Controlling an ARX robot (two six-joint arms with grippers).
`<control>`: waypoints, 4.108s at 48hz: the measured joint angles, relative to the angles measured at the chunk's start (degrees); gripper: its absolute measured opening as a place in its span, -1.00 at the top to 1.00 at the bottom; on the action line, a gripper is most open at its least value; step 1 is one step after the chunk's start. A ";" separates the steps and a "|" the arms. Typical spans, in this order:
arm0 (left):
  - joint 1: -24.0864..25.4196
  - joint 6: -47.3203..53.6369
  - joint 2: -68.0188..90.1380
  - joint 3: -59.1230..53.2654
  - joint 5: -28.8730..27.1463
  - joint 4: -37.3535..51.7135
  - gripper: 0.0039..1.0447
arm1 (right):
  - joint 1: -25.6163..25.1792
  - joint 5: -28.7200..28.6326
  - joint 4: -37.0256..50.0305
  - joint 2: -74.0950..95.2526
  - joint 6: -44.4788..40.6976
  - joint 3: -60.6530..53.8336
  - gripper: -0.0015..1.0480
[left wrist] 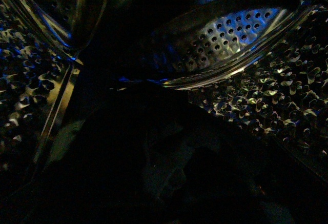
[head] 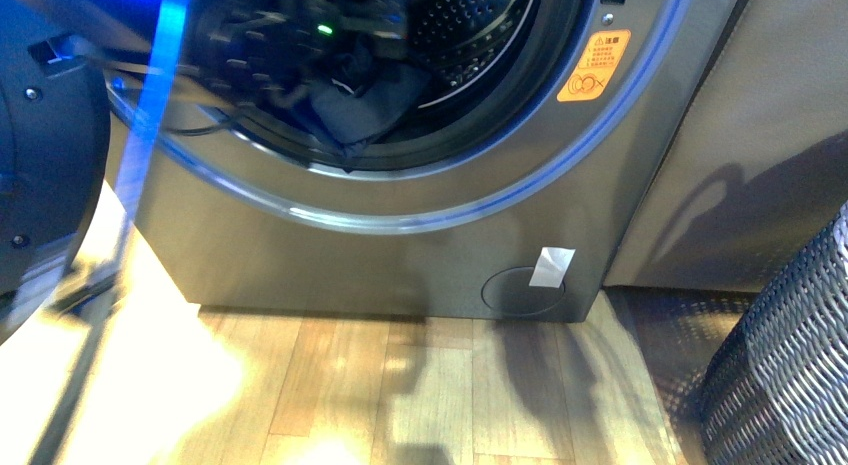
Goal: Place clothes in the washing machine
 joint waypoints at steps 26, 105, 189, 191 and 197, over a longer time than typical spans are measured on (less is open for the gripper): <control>-0.85 -1.07 -26.58 -32.87 5.18 6.10 -0.88 | 0.00 0.00 0.00 0.00 0.00 0.00 -0.86; 11.80 -1.38 -89.90 -85.11 5.09 0.57 0.94 | -30.42 2.97 18.91 -60.28 -2.73 -91.58 0.95; 11.80 -1.36 -135.75 -86.16 5.14 -43.41 0.94 | -31.15 2.60 -7.10 -93.48 -2.75 -98.44 0.95; 11.80 -1.38 -135.75 -86.16 5.11 -43.41 0.94 | -31.15 2.58 -7.10 -93.48 -2.75 -98.44 0.95; 11.80 -1.38 -135.75 -86.16 5.14 -43.41 0.94 | -31.15 2.60 -7.10 -93.48 -2.75 -98.44 0.95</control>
